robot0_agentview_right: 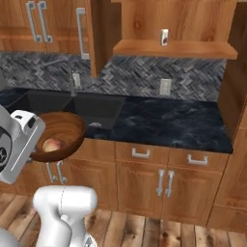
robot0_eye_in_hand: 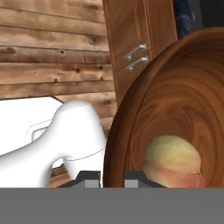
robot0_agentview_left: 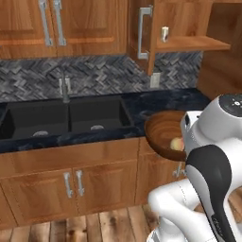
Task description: Pick the peach from the cabinet and place it in the bowl. Then pick the bowl and place it in the sink. Then turn on the sink facuet.
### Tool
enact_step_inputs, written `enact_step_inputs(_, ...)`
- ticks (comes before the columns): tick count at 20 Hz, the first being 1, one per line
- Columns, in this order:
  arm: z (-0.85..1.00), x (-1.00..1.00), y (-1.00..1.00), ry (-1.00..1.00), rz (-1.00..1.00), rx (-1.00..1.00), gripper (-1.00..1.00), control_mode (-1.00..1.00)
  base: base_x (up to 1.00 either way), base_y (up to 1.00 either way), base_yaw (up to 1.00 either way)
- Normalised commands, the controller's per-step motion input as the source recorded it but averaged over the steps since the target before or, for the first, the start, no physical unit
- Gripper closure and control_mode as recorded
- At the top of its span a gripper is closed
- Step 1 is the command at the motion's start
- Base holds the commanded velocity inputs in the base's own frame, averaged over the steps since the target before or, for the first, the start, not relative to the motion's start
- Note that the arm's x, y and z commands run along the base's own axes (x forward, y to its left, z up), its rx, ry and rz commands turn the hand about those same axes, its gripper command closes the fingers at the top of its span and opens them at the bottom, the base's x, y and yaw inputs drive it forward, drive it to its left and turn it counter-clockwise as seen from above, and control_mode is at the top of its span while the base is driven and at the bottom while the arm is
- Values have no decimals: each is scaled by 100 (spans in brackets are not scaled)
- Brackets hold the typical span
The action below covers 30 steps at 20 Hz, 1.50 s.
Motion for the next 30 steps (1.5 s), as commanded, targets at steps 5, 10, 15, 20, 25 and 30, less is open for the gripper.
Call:
enact_step_inputs(5,0,0,0,0,0,0,100,100,25,100,-3)
enact_step_inputs(10,0,0,0,0,0,0,100,100,46,84,-2)
enact_step_inputs(15,0,0,0,0,0,0,100,100,60,50,-1)
enact_step_inputs(20,0,0,0,0,0,0,100,100,59,11,-2)
enact_step_inputs(25,0,0,0,0,0,0,100,100,57,0,-6)
enact_step_inputs(30,0,0,0,0,0,0,100,100,60,9,-5)
